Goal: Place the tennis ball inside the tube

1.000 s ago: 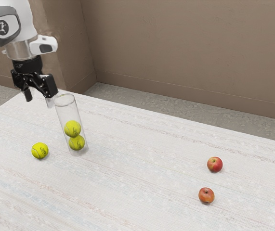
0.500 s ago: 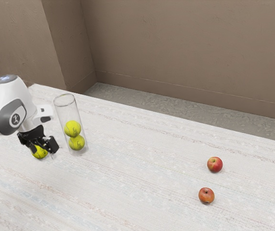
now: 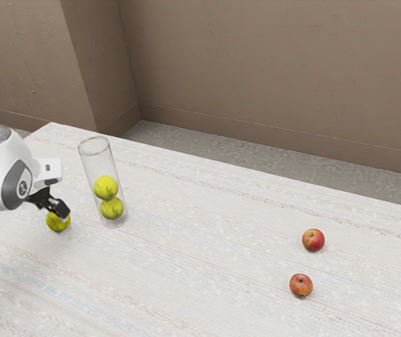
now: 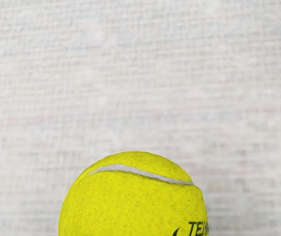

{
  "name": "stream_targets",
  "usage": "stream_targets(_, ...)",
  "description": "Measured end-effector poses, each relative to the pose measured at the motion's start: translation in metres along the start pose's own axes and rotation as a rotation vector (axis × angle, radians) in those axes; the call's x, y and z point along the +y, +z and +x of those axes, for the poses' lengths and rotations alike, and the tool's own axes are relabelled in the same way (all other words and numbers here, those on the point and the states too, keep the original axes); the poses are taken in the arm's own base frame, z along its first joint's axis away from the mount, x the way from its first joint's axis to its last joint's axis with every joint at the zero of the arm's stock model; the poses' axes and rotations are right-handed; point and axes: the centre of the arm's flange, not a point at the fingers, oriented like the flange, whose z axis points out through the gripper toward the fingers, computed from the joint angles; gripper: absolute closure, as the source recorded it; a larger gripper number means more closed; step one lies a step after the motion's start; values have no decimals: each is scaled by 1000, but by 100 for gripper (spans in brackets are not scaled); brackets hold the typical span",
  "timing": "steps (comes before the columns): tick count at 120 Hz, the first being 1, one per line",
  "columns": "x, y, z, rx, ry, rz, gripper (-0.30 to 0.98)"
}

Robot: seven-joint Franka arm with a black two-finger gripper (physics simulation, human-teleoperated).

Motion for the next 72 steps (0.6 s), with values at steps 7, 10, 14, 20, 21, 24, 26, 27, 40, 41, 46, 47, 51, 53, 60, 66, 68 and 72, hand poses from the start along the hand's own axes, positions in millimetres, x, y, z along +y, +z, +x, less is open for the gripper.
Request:
stream_targets(7, -1, 2, 2, 9, 20, 4, 0)
stream_targets(10, -2, 4, 4, 12, 27, 6, 0)
stream_targets(14, -4, 9, 6, 12, 37, 8, 0)
stream_targets(20, -6, 17, 7, 8, 43, 5, 0)
stream_targets(21, -6, 18, 7, 7, 44, 5, 0)
stream_targets(24, -6, 21, 6, 6, 47, 4, 0)
stream_targets(26, -6, 23, 6, 5, 47, 2, 0)
stream_targets(27, -7, 23, 6, 5, 46, 1, 0)
stream_targets(40, -7, 32, 2, -1, 40, -10, 0)
stream_targets(41, -7, 33, 2, -2, 38, -12, 0)
stream_targets(46, -7, 36, 0, -4, 33, -17, 0)
stream_targets(47, -8, 37, 0, -5, 32, -17, 0)
stream_targets(51, -8, 38, -1, -6, 31, -20, 2)
stream_targets(53, -8, 39, -1, -6, 32, -21, 3)
stream_targets(60, -8, 40, -2, -5, 35, -23, 10)
stream_targets(66, -8, 40, -2, -3, 39, -24, 16)
stream_targets(68, -8, 40, -2, -3, 41, -24, 18)
stream_targets(72, -8, 40, -2, -2, 44, -23, 21)
